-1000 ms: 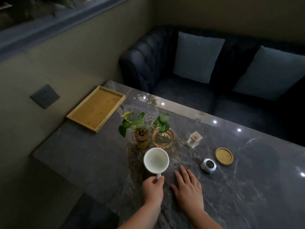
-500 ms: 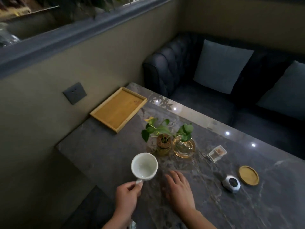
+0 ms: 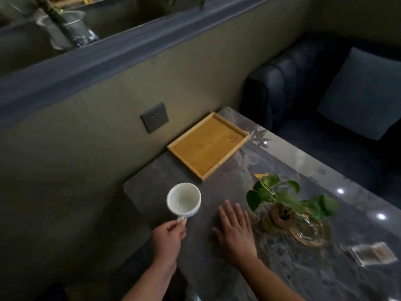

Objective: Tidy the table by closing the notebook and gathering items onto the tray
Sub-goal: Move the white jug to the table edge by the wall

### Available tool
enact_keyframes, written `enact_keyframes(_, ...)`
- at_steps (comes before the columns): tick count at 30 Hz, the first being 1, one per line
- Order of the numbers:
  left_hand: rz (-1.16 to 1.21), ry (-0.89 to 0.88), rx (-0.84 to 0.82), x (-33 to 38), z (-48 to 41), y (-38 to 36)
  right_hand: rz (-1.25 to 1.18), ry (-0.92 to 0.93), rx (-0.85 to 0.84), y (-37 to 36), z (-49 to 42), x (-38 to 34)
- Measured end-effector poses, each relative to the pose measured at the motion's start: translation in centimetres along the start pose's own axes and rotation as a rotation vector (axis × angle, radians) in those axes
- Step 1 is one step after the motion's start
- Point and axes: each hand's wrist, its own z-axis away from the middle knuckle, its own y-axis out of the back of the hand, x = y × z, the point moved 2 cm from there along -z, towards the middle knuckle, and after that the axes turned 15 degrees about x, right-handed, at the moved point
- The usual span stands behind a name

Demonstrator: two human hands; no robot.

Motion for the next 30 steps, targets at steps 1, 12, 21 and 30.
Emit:
enact_keyframes(1, 0.006, 0.01, 0.011, 0.2, -0.9, -0.2, 0.023, -0.027, -0.008, -0.5, -0.4, -0.1)
enact_keyframes(12, 0.12, 0.075, 0.226, 2.7, -7.1, -3.7, 0.112, -0.06, 0.089, -2.3, -0.6, -0.5)
enact_keyframes(21, 0.139, 0.098, 0.263, 3.6, -9.5, -5.7, 0.108, -0.054, 0.065, -3.3, -0.8, -0.1)
enact_keyframes(30, 0.171, 0.099, 0.306, 4.3, -10.1, -6.8, 0.107, -0.054, 0.024, -2.8, -0.5, -0.1)
